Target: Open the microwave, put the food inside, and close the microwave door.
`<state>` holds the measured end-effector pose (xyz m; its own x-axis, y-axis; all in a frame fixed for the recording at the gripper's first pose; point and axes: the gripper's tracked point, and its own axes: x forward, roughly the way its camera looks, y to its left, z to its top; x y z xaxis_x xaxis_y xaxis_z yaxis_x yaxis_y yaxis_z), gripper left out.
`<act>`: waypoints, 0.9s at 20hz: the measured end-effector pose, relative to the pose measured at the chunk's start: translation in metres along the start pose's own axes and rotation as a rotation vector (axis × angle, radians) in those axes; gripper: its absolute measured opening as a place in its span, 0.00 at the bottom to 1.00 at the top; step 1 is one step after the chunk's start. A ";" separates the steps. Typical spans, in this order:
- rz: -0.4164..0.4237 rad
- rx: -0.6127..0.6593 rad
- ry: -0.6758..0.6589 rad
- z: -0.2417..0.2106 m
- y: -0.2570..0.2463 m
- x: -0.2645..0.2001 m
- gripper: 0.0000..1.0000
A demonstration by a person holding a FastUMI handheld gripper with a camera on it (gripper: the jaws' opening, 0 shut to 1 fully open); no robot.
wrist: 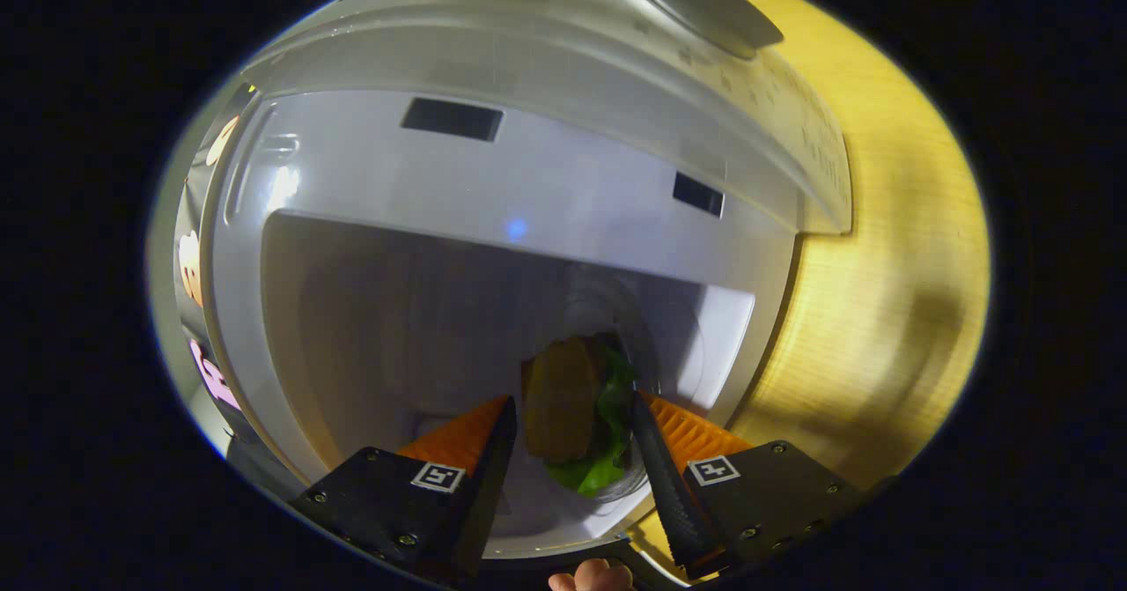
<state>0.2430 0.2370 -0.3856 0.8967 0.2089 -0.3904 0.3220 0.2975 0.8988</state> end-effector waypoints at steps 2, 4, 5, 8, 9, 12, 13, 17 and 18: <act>-0.022 -0.093 0.021 0.003 -0.001 -0.015 0.79; -0.043 -0.253 0.028 0.004 -0.004 -0.041 0.79; -0.048 -0.344 0.025 0.005 -0.005 -0.057 0.79; -0.012 -0.611 0.026 0.004 0.007 -0.114 0.79; 0.012 -0.685 0.023 0.002 0.013 -0.135 0.80; 0.091 -0.849 0.006 -0.003 0.034 -0.200 0.80; 0.110 -0.906 -0.012 -0.004 0.041 -0.221 0.79; 0.139 -1.090 -0.065 -0.015 0.055 -0.298 0.30; 0.134 -1.134 -0.066 -0.019 0.055 -0.310 0.20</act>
<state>-0.0233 0.2066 -0.2195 0.9283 0.2625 -0.2635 -0.2066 0.9530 0.2216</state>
